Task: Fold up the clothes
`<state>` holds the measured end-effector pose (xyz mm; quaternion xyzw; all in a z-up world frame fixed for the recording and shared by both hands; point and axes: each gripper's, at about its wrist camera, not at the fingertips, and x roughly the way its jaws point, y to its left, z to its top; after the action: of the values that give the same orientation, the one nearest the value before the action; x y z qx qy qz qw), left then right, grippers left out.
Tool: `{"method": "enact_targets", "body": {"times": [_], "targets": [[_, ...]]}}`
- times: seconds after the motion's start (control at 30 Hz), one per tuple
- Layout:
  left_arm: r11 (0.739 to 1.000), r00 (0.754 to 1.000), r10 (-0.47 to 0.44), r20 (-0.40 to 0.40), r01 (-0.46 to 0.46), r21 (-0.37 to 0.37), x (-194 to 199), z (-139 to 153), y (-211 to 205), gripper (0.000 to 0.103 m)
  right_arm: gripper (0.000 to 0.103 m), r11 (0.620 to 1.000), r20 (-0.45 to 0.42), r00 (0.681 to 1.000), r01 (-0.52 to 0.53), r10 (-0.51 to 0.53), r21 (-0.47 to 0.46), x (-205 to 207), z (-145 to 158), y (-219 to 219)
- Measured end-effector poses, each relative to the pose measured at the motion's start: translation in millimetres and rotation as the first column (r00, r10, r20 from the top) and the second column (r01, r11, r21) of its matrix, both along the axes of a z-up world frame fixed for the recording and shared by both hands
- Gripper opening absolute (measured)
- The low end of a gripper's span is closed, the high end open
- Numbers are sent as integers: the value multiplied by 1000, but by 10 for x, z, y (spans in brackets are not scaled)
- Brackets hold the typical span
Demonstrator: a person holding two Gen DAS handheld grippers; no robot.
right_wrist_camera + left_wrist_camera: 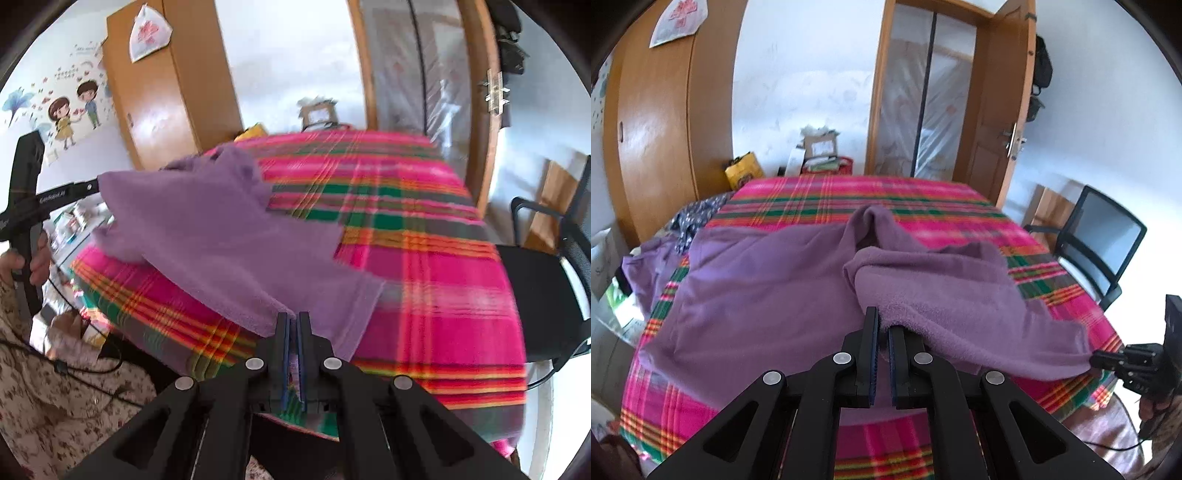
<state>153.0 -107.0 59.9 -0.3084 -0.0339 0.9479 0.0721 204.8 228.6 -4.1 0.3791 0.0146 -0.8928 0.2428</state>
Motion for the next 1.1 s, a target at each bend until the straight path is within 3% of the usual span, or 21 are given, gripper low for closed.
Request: {"method": "enact_targets", "body": {"times": [0.27, 0.33, 0.4, 0.57, 0.67, 0.83, 1.0, 1.1], "targets": [[994, 992, -63, 106, 72, -80, -41, -204, 62, 6, 8, 1000, 25, 1000, -1, 1, 9, -105, 13, 42], [991, 989, -90, 117, 100, -85, -37, -199, 69, 7, 13, 1000, 16, 1000, 4, -4, 15, -134, 53, 44], [986, 984, -118, 133, 132, -102, -18, -215, 86, 20, 15, 1000, 13, 1000, 8, -9, 12, -172, 89, 57], [970, 978, -167, 126, 186, -159, 52, -216, 146, 22, 15, 1000, 19, 1000, 19, -19, 11, -277, 132, 84], [959, 963, -225, 148, 246, -144, 77, -175, 145, 25, 15, 1000, 18, 1000, 14, -14, 18, -357, 146, 55], [933, 946, -271, 178, 304, -193, 208, -111, 124, 29, 28, 1000, 8, 1000, 0, 0, 23, -506, 156, -11], [937, 946, -291, 145, 312, -159, 191, 85, 33, 29, 29, 1000, 32, 999, 29, -30, 4, -766, 117, -8], [932, 950, -298, 97, 311, -185, 95, 243, 43, 31, 29, 999, 42, 999, 34, -34, -2, -926, 97, -12]]}}
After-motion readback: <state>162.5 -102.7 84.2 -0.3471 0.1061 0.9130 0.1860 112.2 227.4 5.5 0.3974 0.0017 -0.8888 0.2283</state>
